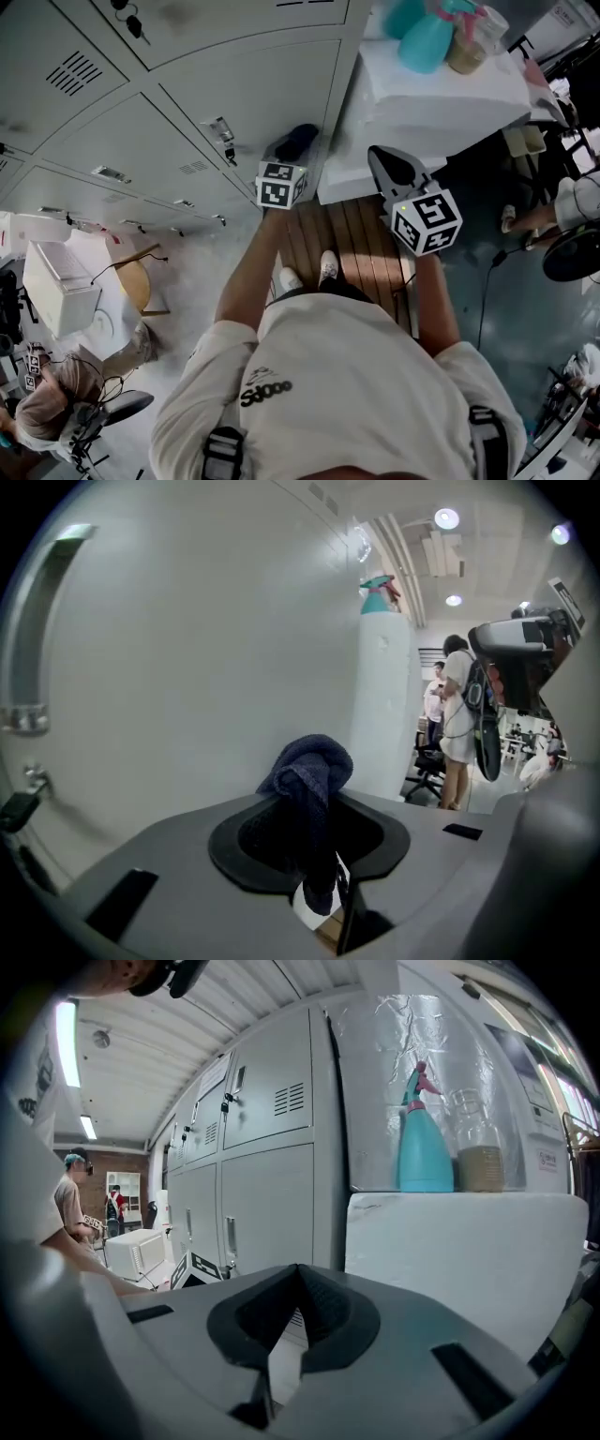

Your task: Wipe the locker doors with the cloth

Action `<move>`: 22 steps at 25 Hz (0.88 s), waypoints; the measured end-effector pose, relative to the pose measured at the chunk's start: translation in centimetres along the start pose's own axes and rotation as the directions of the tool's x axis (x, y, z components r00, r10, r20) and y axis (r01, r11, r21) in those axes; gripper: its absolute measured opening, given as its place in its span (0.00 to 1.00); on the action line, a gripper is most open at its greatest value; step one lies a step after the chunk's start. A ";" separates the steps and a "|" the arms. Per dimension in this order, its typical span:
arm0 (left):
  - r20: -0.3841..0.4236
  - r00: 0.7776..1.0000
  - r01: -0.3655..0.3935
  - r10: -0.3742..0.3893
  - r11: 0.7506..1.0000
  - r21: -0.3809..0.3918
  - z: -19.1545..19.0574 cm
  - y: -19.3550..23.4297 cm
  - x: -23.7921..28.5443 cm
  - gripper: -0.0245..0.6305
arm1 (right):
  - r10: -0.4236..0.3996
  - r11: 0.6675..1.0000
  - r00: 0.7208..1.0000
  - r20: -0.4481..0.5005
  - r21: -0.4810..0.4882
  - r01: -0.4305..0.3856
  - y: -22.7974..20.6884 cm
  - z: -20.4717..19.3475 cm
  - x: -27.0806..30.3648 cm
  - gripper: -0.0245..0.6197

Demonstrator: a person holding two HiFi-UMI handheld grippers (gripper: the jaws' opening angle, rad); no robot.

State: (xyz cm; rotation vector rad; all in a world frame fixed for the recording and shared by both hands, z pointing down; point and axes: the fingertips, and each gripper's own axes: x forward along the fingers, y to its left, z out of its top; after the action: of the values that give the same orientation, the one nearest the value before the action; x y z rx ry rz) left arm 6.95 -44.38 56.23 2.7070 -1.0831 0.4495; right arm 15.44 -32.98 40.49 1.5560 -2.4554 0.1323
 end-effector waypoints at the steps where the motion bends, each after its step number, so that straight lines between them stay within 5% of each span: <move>1: -0.004 0.999 -0.034 0.033 0.999 -0.024 -0.7 1.3 -0.9 0.21 | 0.015 1.000 1.000 -0.002 0.000 -0.015 0.5 -0.1 0.6 0.05; 4: -0.016 0.987 -0.163 0.163 0.980 -0.110 -3.0 5.5 -4.1 0.21 | 0.062 0.998 0.998 -0.012 -0.003 -0.062 2.1 -0.5 2.4 0.05; 8: -0.067 0.942 -0.335 0.328 0.924 -0.185 -6.5 11.4 -8.8 0.21 | 0.122 0.993 0.992 -0.028 -0.007 -0.122 4.2 -1.0 4.9 0.05; 12: -0.125 0.913 -0.409 0.389 0.871 -0.273 -9.5 15.0 -11.2 0.21 | 0.148 0.989 0.988 -0.034 -0.013 -0.149 5.3 -1.5 6.5 0.05; 22: -0.224 0.961 -0.207 0.160 0.957 -0.205 -10.4 9.6 -4.0 0.21 | 0.054 0.998 0.996 -0.076 0.024 -0.052 1.4 -4.2 4.5 0.05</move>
State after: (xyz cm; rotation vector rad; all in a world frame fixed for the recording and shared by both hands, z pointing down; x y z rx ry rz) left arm -4.65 -45.77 65.24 2.3158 -1.2491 0.5821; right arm 12.95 -35.48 45.74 1.4671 -2.4446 0.2250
